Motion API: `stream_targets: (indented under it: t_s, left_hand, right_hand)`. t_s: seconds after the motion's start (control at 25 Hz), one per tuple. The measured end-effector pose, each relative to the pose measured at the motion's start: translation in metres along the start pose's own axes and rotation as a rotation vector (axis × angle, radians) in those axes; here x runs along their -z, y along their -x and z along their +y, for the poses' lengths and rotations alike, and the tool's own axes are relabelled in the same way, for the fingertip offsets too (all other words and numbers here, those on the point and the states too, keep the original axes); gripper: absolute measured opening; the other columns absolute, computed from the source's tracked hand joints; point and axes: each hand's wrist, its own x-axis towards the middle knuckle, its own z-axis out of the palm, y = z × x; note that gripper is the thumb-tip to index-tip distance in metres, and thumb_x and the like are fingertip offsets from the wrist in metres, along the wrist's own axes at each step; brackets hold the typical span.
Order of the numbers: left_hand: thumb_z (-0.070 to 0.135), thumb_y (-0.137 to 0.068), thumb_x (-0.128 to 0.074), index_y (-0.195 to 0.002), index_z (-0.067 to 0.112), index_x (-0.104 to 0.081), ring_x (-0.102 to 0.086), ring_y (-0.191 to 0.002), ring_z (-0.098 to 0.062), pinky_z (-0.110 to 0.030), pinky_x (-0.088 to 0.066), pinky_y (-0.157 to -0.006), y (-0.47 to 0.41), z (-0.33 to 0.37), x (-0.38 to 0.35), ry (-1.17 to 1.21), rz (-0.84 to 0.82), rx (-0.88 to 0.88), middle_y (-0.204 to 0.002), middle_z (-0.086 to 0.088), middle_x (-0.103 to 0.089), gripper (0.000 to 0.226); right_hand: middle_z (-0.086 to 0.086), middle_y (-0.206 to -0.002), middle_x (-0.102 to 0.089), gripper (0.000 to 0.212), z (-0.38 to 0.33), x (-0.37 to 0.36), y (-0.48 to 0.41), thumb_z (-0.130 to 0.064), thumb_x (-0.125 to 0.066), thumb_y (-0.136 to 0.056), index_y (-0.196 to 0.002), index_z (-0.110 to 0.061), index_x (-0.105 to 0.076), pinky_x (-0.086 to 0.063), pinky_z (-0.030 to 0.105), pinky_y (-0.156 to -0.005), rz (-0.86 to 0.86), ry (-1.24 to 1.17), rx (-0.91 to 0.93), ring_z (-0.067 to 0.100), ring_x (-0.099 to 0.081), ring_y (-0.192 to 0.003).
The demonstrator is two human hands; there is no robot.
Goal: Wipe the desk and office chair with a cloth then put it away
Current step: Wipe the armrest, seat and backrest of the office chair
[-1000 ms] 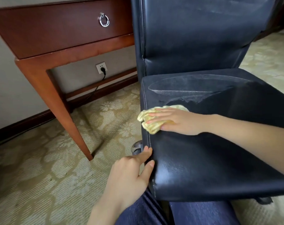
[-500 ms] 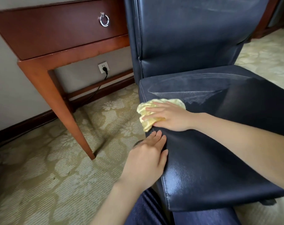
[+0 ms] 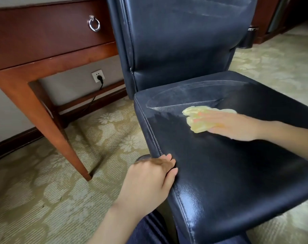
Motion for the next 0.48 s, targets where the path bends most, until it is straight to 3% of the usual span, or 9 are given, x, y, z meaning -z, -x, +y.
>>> stream_targets:
  t_s: [0.08,0.12,0.2,0.24,0.32,0.4,0.48]
  left_hand:
    - [0.047,-0.091,-0.031,-0.093,0.029,-0.074,-0.068,-0.088,-0.007,-0.023,-0.054,-0.063,-0.009,0.000,0.000,-0.017,-0.012,0.066,-0.099,0.017,-0.072,0.046]
    - [0.050,-0.091,-0.024,-0.085,0.026,-0.072,-0.068,-0.079,-0.010,-0.026,-0.051,-0.059,-0.012,0.000,-0.002,-0.051,0.003,0.066,-0.087,0.013,-0.073,0.054]
    - [0.046,-0.090,-0.031,-0.059,0.019,-0.059,-0.057,-0.051,-0.015,-0.024,-0.039,-0.043,-0.019,-0.001,-0.002,-0.086,0.073,0.039,-0.053,0.006,-0.058,0.051]
    - [0.043,-0.090,-0.036,-0.052,0.018,-0.052,-0.051,-0.043,-0.015,-0.023,-0.033,-0.040,-0.021,-0.002,-0.001,-0.092,0.121,0.032,-0.046,0.005,-0.049,0.048]
    - [0.040,-0.089,-0.040,-0.051,0.020,-0.050,-0.047,-0.042,-0.014,-0.023,-0.032,-0.039,-0.026,-0.002,-0.003,-0.091,0.199,0.010,-0.046,0.007,-0.045,0.044]
    - [0.037,-0.090,-0.042,-0.059,0.021,-0.057,-0.054,-0.051,-0.015,-0.025,-0.040,-0.042,-0.036,-0.003,-0.007,-0.043,0.218,-0.016,-0.054,0.008,-0.052,0.039]
    - [0.032,-0.094,-0.047,-0.086,0.021,-0.069,-0.062,-0.077,-0.016,-0.029,-0.051,-0.062,-0.054,0.000,-0.010,0.002,0.175,-0.061,-0.082,0.008,-0.066,0.025]
  right_hand:
    - [-0.011,-0.157,-0.015,0.043,0.037,0.010,0.020,-0.028,-0.036,-0.103,-0.146,-0.031,-0.034,-0.002,0.020,-0.115,0.038,0.032,-0.169,0.008,-0.007,-0.146]
    - [-0.006,-0.158,-0.018,0.044,0.053,0.015,0.030,-0.027,-0.035,-0.103,-0.147,-0.025,-0.032,-0.004,0.020,-0.115,0.028,0.033,-0.239,0.011,-0.010,-0.146]
    - [-0.010,-0.156,-0.020,0.040,0.075,0.022,0.046,-0.026,-0.035,-0.103,-0.143,-0.029,-0.039,-0.007,0.027,-0.118,0.077,0.019,-0.345,0.010,-0.010,-0.146]
    - [-0.017,-0.154,-0.020,0.038,0.084,0.025,0.051,-0.027,-0.036,-0.102,-0.138,-0.037,-0.044,-0.010,0.032,-0.119,0.140,0.015,-0.393,0.008,-0.010,-0.145]
    - [-0.018,-0.155,-0.018,0.039,0.094,0.027,0.058,-0.030,-0.036,-0.101,-0.138,-0.042,-0.043,-0.013,0.042,-0.118,0.239,0.014,-0.565,0.012,-0.011,-0.145]
    - [-0.009,-0.157,-0.021,0.045,0.093,0.023,0.057,-0.034,-0.035,-0.101,-0.146,-0.034,-0.034,-0.017,0.045,-0.115,0.295,0.061,-0.755,0.022,-0.017,-0.143]
    - [-0.001,-0.151,-0.032,0.048,0.079,0.014,0.052,-0.037,-0.037,-0.098,-0.145,-0.030,-0.033,-0.025,0.044,-0.110,0.346,0.127,-0.855,0.029,-0.029,-0.136]
